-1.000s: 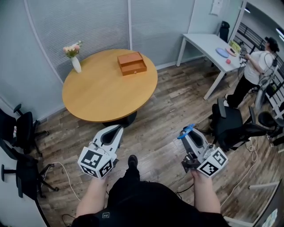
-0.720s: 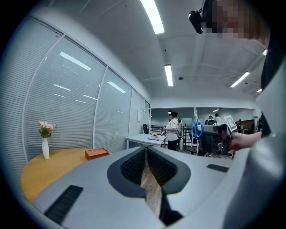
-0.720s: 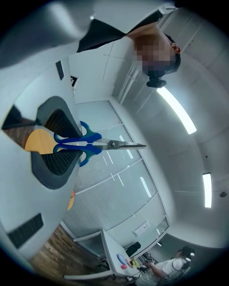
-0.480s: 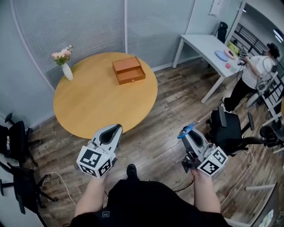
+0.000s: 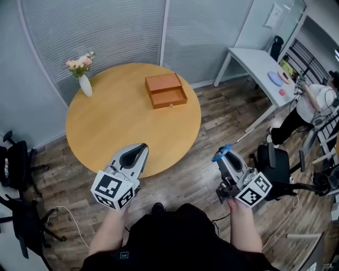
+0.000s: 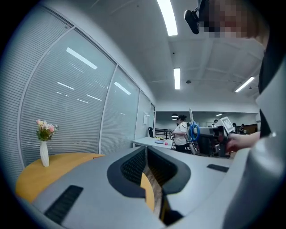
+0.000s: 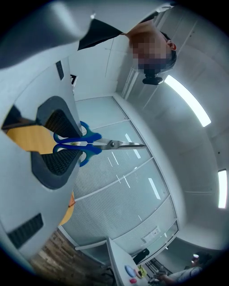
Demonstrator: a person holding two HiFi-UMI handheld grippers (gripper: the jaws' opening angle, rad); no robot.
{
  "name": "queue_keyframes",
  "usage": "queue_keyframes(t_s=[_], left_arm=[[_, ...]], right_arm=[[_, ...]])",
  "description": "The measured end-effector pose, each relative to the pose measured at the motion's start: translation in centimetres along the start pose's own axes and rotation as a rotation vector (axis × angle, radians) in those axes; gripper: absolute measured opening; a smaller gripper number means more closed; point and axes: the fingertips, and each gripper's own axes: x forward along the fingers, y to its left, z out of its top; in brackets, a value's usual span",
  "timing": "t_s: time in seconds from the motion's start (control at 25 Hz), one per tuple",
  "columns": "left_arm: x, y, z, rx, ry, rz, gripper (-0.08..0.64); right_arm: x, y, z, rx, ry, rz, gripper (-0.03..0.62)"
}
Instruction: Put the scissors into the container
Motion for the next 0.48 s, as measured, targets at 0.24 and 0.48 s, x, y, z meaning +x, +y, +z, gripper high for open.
queue_keyframes(t_s=[0.24, 0.48], left_arm=[[2.2, 3.0, -1.2, -0.029, 0.027, 0.034, 0.026], [6.5, 4.6, -1.1, -0.017, 0.042, 0.064, 0.026]], right_arm=[[3.3, -3.0, 0.3, 0.017, 0.007, 0.024, 0.094], [5.9, -7.8, 0.6, 0.036, 0.018, 0.06, 0.095]])
